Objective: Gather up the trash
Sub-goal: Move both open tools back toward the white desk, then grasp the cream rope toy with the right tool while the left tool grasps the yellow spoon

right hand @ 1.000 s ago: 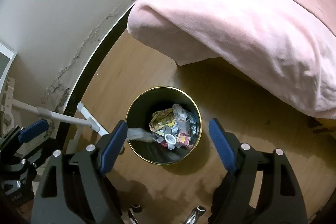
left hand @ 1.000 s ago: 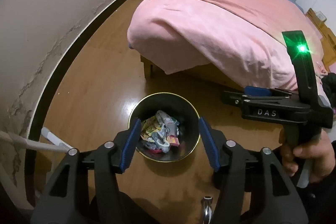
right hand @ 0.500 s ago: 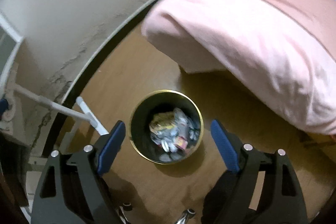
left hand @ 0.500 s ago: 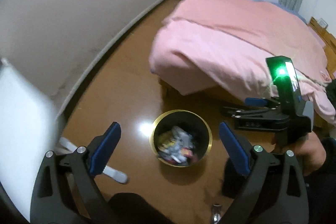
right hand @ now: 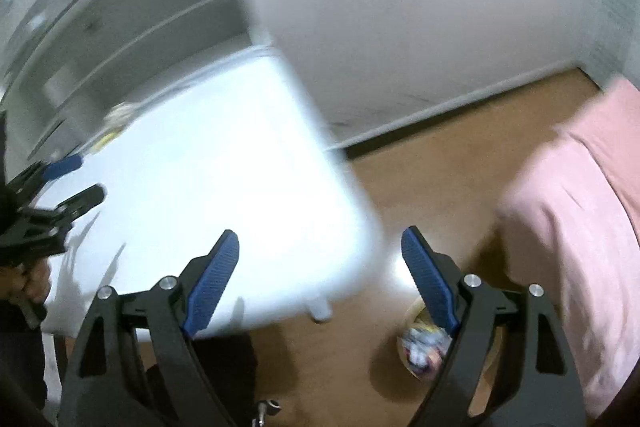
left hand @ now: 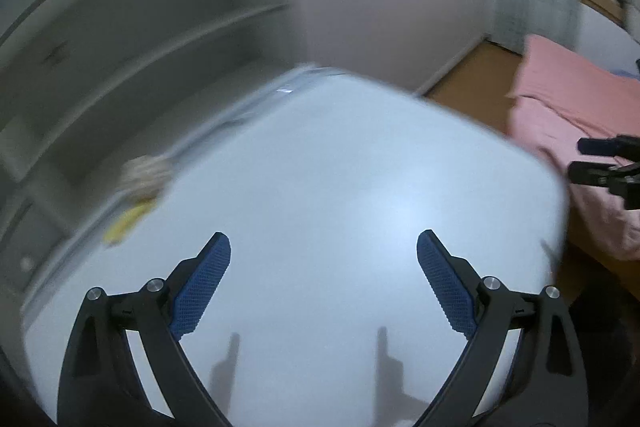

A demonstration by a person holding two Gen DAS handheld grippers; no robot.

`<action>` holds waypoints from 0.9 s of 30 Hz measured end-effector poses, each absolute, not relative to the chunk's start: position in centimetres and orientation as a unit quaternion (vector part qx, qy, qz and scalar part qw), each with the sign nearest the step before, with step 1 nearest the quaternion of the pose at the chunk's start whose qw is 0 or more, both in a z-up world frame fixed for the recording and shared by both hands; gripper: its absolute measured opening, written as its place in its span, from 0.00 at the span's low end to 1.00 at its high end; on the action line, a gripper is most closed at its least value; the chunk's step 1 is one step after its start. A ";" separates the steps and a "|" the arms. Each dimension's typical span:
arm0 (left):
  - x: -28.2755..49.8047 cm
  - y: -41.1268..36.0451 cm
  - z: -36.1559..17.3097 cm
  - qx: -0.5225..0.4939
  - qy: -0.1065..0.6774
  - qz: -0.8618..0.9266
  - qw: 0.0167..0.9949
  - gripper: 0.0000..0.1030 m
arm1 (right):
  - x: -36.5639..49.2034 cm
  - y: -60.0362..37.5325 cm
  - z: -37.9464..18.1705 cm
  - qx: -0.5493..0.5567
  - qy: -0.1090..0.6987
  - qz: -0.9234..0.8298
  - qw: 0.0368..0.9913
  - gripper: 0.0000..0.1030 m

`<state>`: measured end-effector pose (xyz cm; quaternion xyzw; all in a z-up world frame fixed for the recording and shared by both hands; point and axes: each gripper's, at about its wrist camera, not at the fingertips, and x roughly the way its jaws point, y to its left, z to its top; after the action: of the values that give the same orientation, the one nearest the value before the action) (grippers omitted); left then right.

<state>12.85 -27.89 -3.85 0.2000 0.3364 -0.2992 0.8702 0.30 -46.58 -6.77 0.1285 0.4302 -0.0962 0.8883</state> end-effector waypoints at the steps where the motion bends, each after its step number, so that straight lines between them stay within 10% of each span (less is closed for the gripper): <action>1: 14.0 -26.5 -3.8 0.199 0.336 -0.289 0.874 0.89 | 2.2 -45.0 -6.6 0.119 0.434 -0.078 0.890 0.78; 24: 29.9 -13.1 -7.6 0.143 0.377 -0.275 0.873 0.89 | 37.4 -22.6 -10.5 0.044 0.514 0.049 0.855 0.78; 27: 30.4 -13.4 -7.7 0.147 0.381 -0.279 0.869 0.89 | 37.8 -22.1 -11.2 0.039 0.526 0.057 0.848 0.43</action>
<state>30.38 -13.44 -7.72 0.1468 0.3814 -0.2788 0.8691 37.81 -22.06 -11.22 0.0394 0.5261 0.0574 0.8476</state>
